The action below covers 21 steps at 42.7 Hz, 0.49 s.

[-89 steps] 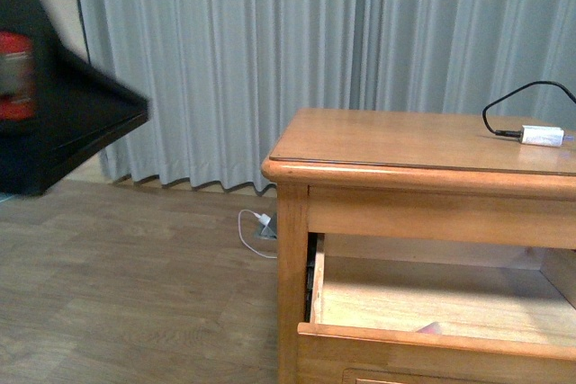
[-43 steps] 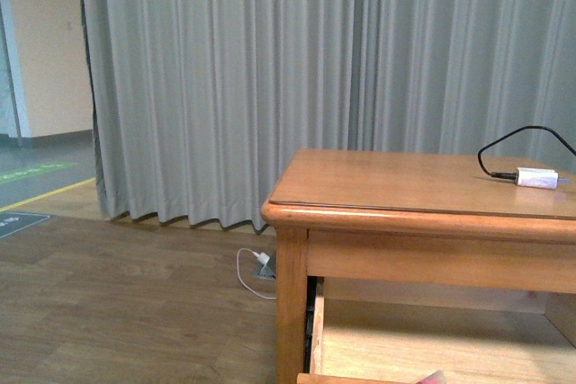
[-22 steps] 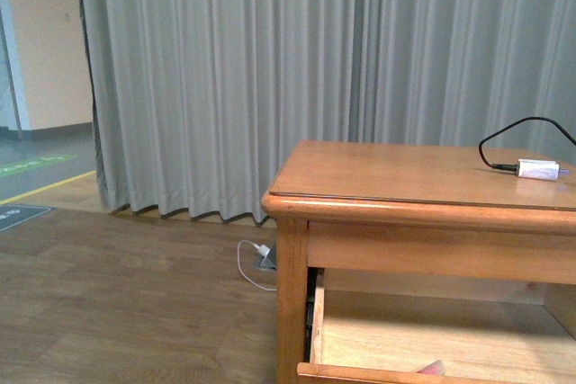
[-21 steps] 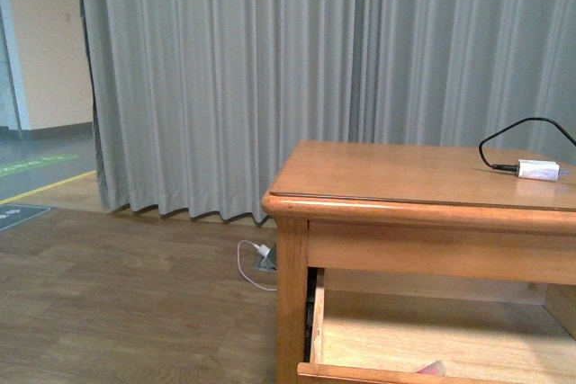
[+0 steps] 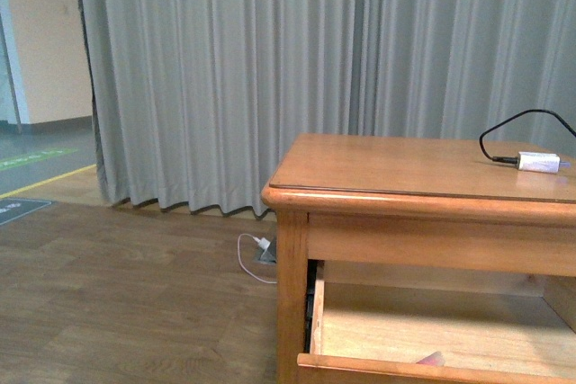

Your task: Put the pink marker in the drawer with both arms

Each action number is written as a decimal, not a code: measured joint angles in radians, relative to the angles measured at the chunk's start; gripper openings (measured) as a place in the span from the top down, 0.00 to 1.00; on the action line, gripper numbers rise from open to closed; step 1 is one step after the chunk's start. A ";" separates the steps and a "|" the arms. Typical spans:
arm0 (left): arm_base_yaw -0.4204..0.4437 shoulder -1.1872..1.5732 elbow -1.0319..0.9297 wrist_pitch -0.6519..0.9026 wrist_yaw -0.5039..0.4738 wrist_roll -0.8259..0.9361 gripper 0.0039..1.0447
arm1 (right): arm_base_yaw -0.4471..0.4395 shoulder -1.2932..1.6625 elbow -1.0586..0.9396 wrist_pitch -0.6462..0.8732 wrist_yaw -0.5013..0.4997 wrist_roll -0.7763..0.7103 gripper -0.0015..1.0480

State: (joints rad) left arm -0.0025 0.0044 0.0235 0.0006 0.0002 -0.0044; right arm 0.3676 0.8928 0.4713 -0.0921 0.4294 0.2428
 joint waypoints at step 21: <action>0.000 0.000 0.000 0.000 0.000 0.000 0.06 | -0.246 0.401 0.073 0.074 -0.318 -0.091 0.08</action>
State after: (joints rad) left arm -0.0025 0.0044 0.0235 0.0006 0.0002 -0.0040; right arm 0.1215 1.2938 0.5442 -0.0185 0.1116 0.1516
